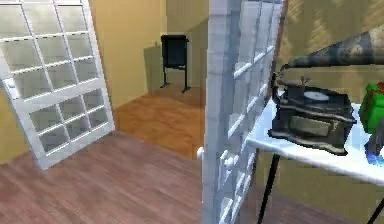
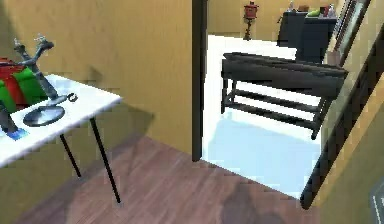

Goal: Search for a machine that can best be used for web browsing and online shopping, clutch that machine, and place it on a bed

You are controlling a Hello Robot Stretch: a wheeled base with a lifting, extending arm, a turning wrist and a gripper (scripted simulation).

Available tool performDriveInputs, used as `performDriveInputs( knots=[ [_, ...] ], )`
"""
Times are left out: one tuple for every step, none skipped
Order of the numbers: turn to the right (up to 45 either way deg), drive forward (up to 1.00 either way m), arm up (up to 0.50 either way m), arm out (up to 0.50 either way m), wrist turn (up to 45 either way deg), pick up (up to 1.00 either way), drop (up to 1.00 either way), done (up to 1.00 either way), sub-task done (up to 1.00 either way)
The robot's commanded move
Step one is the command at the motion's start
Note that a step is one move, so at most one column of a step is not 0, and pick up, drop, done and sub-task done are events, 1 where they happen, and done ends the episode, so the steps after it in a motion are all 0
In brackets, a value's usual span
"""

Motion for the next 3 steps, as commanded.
performDriveInputs(
  knots=[
    [30.0, 0.00, 0.00, 0.00, 0.0, 0.00, 0.00, 0.00, 0.00],
    [0.0, 0.15, 0.00, 0.00, 0.0, 0.00, 0.00, 0.00, 0.00],
    [-45.0, 0.00, 0.00, 0.00, 0.0, 0.00, 0.00, 0.00, 0.00]
  ],
)
